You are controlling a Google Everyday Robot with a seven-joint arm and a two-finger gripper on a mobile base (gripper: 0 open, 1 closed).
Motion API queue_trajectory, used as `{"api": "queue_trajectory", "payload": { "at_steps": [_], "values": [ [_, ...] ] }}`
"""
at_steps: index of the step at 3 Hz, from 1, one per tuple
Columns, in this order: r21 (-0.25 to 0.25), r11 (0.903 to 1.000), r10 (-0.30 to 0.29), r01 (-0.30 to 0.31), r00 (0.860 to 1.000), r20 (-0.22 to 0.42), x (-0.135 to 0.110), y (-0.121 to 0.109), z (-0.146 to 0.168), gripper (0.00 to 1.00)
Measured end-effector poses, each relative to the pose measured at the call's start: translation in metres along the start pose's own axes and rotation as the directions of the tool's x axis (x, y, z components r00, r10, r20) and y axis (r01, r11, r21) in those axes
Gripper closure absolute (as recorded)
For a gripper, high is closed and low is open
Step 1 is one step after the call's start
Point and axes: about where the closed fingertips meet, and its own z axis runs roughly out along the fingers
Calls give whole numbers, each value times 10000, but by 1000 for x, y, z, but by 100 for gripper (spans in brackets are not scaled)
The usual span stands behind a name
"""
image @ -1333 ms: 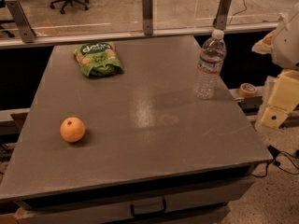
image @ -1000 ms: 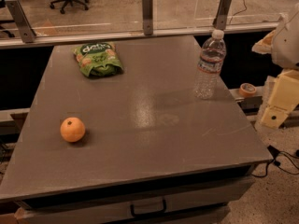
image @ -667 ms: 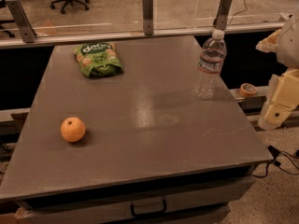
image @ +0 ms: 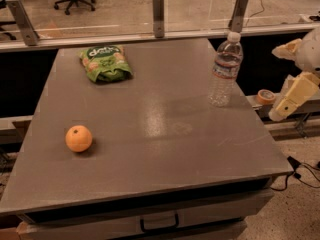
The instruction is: Move water bottle near orange
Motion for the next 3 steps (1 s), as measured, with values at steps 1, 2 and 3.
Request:
{"api": "queue_trajectory", "payload": {
  "at_steps": [1, 2, 3],
  "values": [
    [-114, 9996, 262, -249, 9903, 1366, 1, -21, 29, 0],
    [-516, 9975, 614, -491, 9598, 2740, -12, -35, 58, 0],
    [-1092, 9915, 1092, -703, 9062, 4085, -32, -46, 84, 0]
  ]
}}
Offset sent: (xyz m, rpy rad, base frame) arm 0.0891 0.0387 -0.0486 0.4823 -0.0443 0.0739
